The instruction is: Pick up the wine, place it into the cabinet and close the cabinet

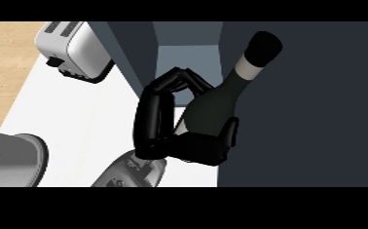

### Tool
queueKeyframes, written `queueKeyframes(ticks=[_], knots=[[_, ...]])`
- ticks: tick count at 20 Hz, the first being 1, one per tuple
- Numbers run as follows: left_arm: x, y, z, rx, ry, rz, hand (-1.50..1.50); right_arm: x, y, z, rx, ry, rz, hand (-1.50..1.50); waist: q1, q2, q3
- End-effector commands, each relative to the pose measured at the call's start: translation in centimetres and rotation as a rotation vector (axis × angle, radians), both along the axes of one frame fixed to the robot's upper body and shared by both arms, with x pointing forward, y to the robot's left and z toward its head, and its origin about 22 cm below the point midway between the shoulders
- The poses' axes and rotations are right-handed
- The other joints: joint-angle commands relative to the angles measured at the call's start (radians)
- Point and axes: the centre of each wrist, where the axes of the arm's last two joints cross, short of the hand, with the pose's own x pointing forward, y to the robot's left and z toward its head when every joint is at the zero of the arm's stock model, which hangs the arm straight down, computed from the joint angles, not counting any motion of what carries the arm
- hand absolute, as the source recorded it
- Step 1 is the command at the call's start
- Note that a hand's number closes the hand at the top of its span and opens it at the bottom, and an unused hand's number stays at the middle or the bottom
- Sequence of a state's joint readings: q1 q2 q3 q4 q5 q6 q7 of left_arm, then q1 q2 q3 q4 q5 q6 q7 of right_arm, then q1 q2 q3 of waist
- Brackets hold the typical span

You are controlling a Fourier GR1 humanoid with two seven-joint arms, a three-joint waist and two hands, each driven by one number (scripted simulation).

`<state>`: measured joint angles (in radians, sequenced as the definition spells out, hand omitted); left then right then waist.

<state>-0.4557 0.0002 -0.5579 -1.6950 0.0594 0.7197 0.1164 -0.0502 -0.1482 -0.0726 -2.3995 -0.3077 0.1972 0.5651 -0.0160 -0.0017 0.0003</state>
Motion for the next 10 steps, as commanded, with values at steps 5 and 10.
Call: queueKeyframes(ticks=[5, 10], knots=[[1.5, -1.3, -0.7, 0.029, -0.040, 0.058, 1.50, -2.1, 0.3, 0.5, 0.050, -0.047, 0.032, -1.50, 0.005, 0.001, 0.000], [0.8, -1.2, -1.9, -0.009, 0.025, 0.044, 1.50, -3.4, 0.0, 0.9, 0.016, -0.043, 0.045, -1.50, 0.004, 0.000, 0.000]])
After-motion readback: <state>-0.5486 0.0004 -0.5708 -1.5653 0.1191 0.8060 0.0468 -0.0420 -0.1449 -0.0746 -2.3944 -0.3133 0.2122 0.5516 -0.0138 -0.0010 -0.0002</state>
